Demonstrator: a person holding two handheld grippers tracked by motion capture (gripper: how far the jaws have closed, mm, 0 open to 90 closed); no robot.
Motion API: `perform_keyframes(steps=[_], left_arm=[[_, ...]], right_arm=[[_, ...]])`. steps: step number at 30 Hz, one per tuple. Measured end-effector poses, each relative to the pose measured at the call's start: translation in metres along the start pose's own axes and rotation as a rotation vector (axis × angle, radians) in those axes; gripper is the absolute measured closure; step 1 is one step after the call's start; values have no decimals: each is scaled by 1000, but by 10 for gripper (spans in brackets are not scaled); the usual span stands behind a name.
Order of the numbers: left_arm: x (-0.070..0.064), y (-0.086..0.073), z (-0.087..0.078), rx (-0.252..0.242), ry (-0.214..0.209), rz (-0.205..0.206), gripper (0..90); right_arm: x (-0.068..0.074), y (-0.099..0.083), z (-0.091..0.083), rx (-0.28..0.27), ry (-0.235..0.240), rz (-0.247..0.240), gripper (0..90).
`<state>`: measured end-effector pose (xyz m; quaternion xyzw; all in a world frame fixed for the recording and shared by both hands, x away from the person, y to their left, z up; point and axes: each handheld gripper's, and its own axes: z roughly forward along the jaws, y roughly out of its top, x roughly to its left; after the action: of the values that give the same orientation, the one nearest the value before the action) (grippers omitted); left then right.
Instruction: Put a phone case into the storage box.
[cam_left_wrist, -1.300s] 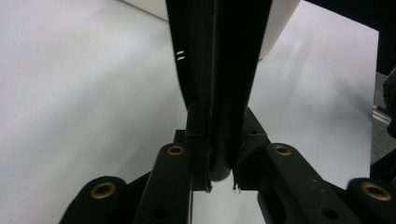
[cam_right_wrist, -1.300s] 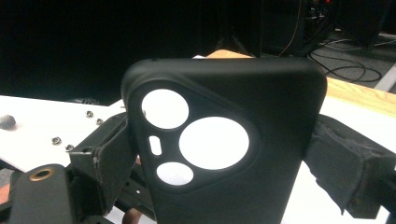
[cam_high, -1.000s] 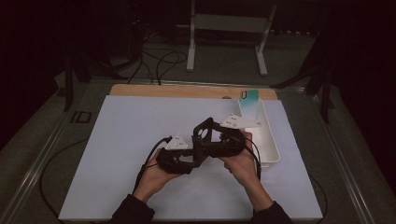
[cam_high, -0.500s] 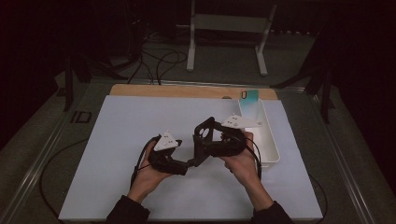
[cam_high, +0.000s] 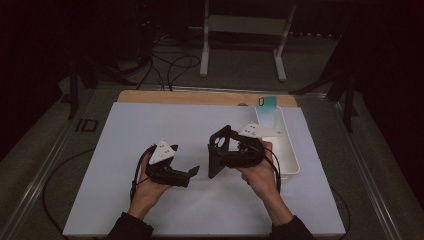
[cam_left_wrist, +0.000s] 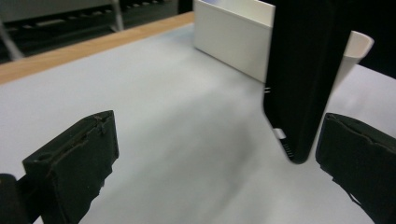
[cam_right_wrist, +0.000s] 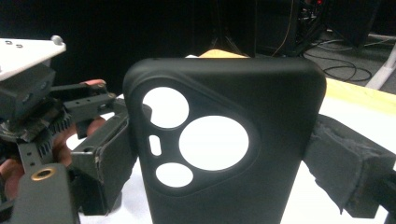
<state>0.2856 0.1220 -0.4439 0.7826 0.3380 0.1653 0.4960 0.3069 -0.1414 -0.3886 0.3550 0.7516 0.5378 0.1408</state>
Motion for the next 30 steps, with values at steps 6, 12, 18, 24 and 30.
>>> perform_keyframes(steps=[6,12,18,24,30], left_arm=[[11,-8,-14,-32,48,-20,1],[17,-15,-20,-37,61,-25,1],[29,-36,-42,-87,145,-31,1],[34,-48,-53,-74,180,-34,1],[39,-62,-65,-81,208,-49,1]], right_arm=[[-1,0,0,-1,-1,6,138],[-1,0,1,3,-4,5,138],[-4,0,0,2,-7,7,138],[-6,0,-1,-3,-8,13,138],[-7,1,-2,-1,-10,15,138]])
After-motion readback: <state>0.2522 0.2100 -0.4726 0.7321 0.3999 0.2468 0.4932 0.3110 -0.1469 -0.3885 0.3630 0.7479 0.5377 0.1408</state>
